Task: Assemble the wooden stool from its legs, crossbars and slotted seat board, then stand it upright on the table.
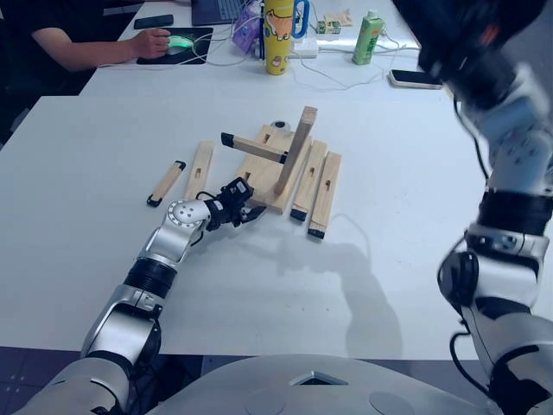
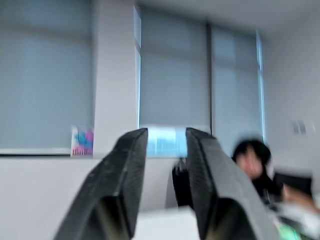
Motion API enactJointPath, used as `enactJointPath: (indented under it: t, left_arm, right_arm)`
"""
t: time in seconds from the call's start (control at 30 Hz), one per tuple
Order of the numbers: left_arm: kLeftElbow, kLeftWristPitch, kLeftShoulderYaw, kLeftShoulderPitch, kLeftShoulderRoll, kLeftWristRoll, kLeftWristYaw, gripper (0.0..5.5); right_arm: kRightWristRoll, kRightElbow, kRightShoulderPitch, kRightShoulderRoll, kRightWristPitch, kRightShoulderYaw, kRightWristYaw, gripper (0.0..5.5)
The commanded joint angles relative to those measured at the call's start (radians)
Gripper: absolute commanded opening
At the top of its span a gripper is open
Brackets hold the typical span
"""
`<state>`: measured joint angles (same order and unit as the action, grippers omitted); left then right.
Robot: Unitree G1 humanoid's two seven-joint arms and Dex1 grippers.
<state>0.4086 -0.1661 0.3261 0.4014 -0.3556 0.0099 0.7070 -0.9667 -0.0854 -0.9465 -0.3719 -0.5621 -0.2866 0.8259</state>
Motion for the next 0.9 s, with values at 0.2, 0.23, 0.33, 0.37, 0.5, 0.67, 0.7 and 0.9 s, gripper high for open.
enactJointPath:
  t: [0.2,0.23,0.33,0.37,0.5,0.67,0.7,0.9]
  left_arm:
    - [0.093,-0.101,0.030,-0.073,0.014,0.033,0.006,2.96]
    - [0.088,-0.105,0.026,-0.079,0.013,0.030,0.004,2.96]
    - [0.087,-0.109,0.018,-0.089,0.016,0.021,0.000,2.96]
    - [0.095,-0.105,0.017,-0.090,0.017,0.024,-0.003,2.96]
    - [0.113,-0.099,0.002,-0.097,0.021,0.023,-0.016,2.96]
    - [0.117,-0.157,-0.015,-0.094,0.063,0.007,-0.049,2.96]
    - [0.116,-0.169,-0.015,-0.092,0.070,0.005,-0.052,2.96]
    - [0.033,-0.252,-0.001,-0.144,0.099,-0.004,-0.055,2.96]
  right_arm:
    - [0.461,-0.278,0.345,0.108,-0.004,0.454,-0.169,0.01]
    - [0.442,-0.259,0.331,0.114,0.019,0.419,-0.167,0.01]
    - [0.346,-0.195,0.261,0.145,0.118,0.273,-0.163,0.01]
    - [0.261,-0.186,0.223,0.161,0.120,0.184,-0.182,0.01]
    - [0.100,-0.216,0.103,0.117,0.134,-0.063,-0.277,0.01]
    - [0.423,-0.265,0.268,0.047,0.109,0.127,-0.399,0.01]
    - [0.468,-0.248,0.302,0.052,0.097,0.158,-0.432,0.01]
    - [0.571,-0.142,0.470,0.116,-0.041,0.269,-0.542,0.01]
